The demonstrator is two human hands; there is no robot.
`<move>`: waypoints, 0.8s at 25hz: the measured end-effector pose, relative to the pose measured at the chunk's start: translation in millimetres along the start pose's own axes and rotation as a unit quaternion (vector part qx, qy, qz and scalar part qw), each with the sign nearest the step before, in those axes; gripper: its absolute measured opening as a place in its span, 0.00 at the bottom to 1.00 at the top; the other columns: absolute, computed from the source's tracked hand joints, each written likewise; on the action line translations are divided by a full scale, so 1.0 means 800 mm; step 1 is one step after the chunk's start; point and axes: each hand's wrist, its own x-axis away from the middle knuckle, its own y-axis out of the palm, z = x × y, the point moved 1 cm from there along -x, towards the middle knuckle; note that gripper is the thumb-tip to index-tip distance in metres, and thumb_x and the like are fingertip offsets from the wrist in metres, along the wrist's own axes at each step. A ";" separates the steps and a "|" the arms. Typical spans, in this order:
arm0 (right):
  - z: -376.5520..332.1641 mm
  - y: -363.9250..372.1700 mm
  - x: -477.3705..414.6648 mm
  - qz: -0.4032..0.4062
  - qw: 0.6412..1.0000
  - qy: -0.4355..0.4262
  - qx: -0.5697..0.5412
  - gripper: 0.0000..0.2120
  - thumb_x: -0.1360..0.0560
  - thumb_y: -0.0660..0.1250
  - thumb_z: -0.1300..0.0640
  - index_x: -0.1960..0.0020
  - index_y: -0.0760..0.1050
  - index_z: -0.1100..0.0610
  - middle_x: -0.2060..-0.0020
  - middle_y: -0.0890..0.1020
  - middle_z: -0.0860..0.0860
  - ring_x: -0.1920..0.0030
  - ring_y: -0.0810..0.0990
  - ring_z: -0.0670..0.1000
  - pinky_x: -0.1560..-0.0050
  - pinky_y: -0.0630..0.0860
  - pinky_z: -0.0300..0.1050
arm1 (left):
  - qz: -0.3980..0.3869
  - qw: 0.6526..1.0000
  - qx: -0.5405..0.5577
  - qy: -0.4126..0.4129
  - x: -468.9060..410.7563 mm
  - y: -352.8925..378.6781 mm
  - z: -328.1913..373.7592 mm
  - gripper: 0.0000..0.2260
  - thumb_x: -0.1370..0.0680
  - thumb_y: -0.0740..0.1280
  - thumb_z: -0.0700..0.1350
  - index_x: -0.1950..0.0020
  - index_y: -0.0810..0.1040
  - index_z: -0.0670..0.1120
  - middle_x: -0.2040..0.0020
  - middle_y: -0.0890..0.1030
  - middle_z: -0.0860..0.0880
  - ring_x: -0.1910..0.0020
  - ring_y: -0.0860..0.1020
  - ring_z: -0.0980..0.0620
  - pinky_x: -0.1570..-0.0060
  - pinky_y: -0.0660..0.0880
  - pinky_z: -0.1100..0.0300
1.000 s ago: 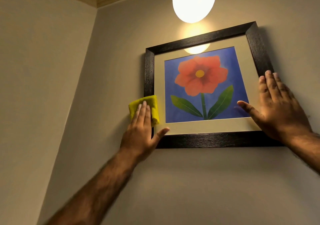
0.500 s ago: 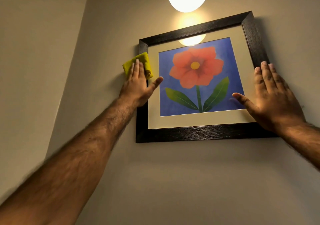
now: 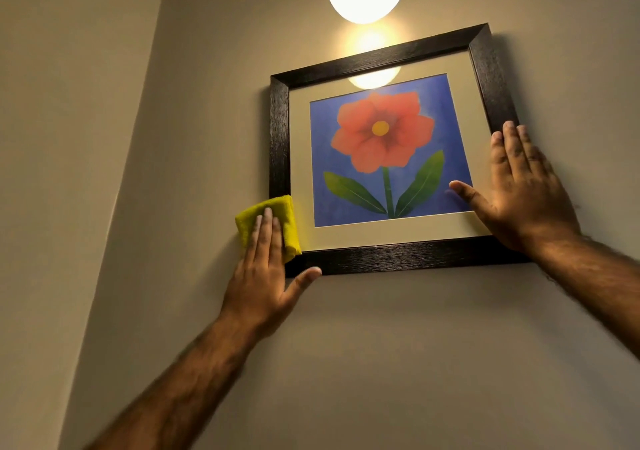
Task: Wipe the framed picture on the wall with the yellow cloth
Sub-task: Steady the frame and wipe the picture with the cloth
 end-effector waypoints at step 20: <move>0.004 0.009 -0.003 0.012 1.000 -0.013 0.005 0.49 0.24 0.47 0.26 0.18 0.46 0.61 0.17 0.48 0.57 0.17 0.46 0.55 0.18 0.50 0.54 | 0.037 0.999 0.031 -0.013 -0.084 -0.012 0.001 0.49 0.27 0.42 0.76 0.18 0.39 0.43 0.17 0.38 0.47 0.18 0.38 0.52 0.19 0.48 0.48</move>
